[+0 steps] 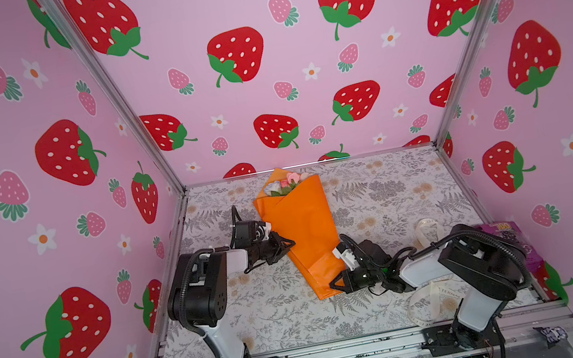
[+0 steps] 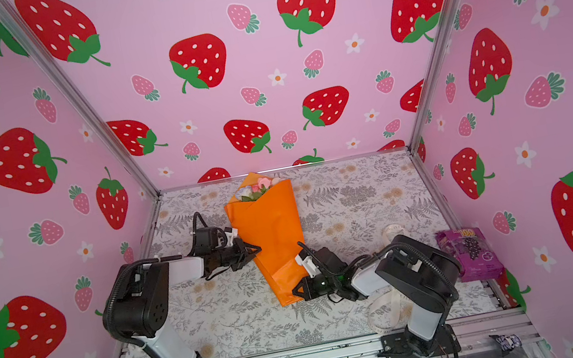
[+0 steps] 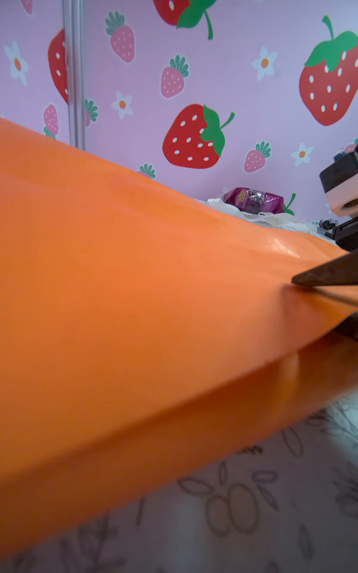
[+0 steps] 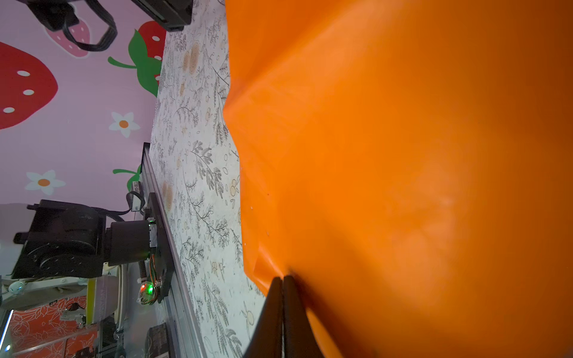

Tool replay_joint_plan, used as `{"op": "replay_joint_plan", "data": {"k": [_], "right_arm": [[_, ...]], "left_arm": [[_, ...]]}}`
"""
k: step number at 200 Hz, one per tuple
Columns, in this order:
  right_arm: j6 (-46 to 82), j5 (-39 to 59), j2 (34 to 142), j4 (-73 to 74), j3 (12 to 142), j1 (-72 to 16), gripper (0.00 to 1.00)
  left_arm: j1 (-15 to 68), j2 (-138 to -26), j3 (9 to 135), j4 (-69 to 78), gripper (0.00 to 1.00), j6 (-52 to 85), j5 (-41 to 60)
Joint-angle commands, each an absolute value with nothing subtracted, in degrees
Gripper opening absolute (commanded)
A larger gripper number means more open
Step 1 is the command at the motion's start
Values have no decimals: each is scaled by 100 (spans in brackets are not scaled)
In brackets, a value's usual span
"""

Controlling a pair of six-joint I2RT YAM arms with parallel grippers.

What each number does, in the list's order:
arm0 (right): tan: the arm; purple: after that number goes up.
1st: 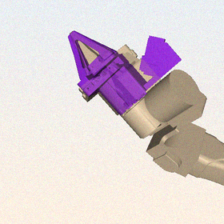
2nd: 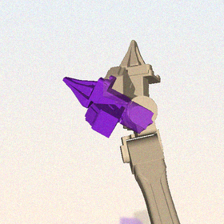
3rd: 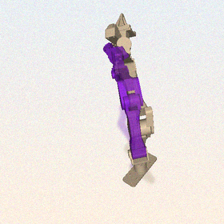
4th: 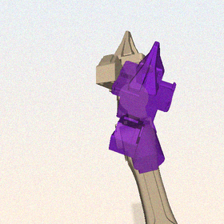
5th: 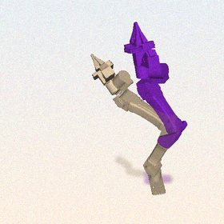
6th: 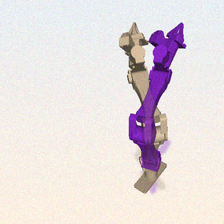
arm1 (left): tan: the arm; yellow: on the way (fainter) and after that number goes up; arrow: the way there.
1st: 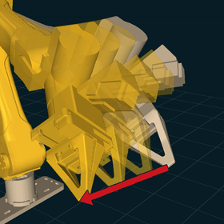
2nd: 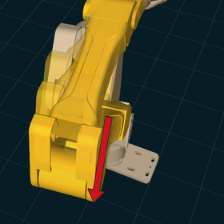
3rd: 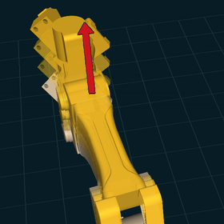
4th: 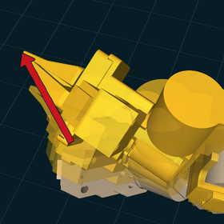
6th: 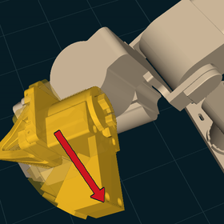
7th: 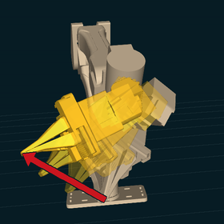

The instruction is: Tie the bouquet of fake flowers

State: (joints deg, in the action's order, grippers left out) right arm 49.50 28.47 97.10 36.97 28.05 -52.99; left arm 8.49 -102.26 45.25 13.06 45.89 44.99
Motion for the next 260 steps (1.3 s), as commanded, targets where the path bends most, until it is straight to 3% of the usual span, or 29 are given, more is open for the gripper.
{"op": "replay_joint_plan", "data": {"k": [1, 15, 62, 103, 150, 260], "right_arm": [[4992, 2898, 9805, 3902, 2718, -5309, 8], [4980, 2913, 9843, 3902, 2722, -5309, 8], [5001, 2988, 9908, 3990, 2696, -5313, 8], [4982, 3013, 9927, 3989, 2693, -5310, 8], [4969, 2966, 9860, 3992, 2637, -5313, 8], [4921, 3019, 9870, 3944, 2710, -5322, 9]], "left_arm": [[817, -9780, 4485, 812, 21, 4484, 4367], [805, -9429, 4385, 492, 36, 4367, 4135], [842, -8179, 3965, -304, 43, 4483, 3271], [1609, -7763, 4345, -573, 35, 4340, 2954], [2451, -8822, 4707, 423, 27, 4807, 3466], [2497, -9783, 4351, 836, 16, 4901, 3367]]}}
